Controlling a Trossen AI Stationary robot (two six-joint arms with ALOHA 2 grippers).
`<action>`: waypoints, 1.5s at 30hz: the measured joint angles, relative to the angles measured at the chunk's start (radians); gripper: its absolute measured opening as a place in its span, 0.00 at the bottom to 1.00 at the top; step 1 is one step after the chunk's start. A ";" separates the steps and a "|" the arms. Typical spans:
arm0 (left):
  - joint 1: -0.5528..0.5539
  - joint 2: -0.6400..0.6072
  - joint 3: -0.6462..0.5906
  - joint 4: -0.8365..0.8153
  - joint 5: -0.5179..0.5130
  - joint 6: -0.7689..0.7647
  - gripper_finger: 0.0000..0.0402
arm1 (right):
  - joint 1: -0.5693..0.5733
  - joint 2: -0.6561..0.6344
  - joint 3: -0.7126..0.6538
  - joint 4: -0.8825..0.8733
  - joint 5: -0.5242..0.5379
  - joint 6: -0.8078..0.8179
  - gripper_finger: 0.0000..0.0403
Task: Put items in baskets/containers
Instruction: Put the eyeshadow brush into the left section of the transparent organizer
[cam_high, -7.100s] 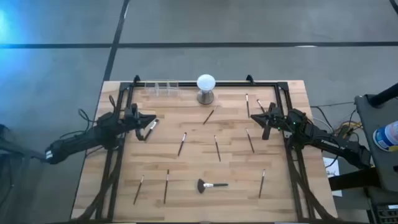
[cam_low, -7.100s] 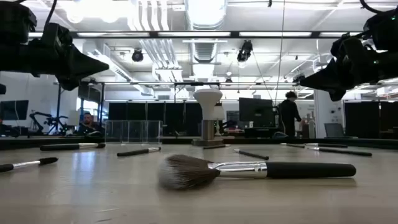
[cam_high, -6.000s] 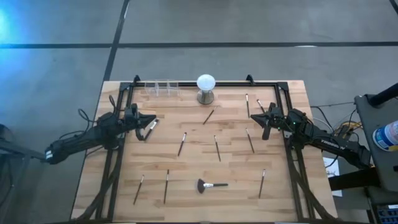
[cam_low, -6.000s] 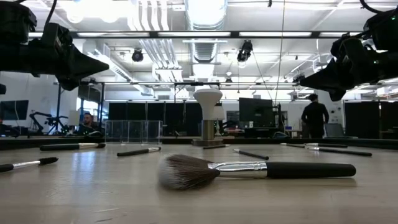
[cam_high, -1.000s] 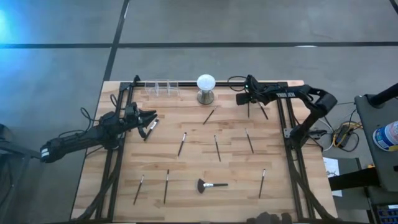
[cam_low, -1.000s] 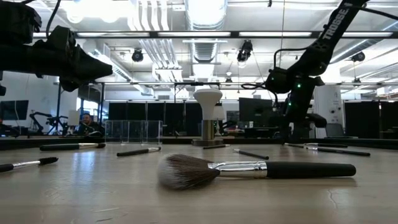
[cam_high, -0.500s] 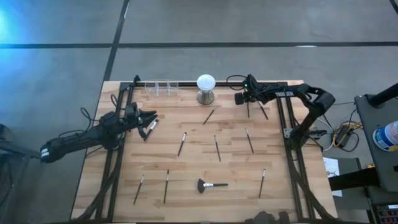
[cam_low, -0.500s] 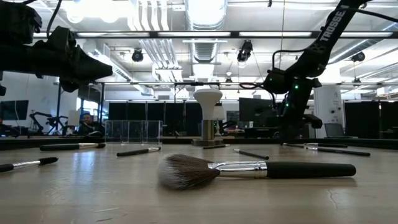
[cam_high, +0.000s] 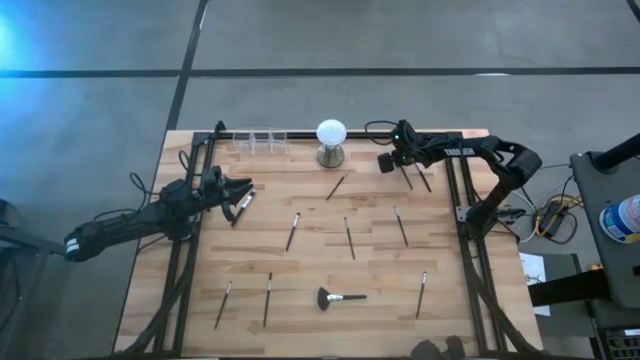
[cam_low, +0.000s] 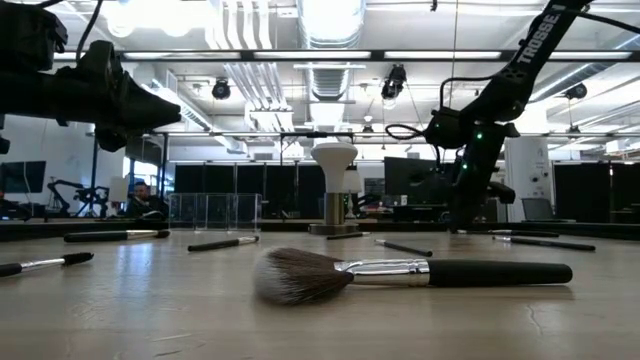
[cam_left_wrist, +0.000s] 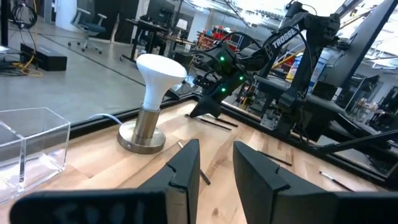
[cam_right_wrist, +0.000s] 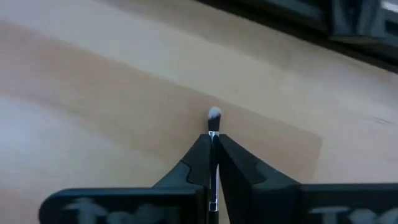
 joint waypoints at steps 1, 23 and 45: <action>0.000 0.000 0.000 0.000 -0.010 0.002 0.22 | 0.000 -0.007 0.000 0.001 -0.006 -0.011 0.05; 0.000 0.034 0.000 -0.003 -0.085 0.063 0.22 | 0.168 -0.284 -0.212 0.327 -0.090 -0.034 0.04; -0.088 0.312 0.000 0.470 0.013 -0.087 0.32 | 0.570 -0.297 -0.216 0.877 -0.183 -0.113 0.04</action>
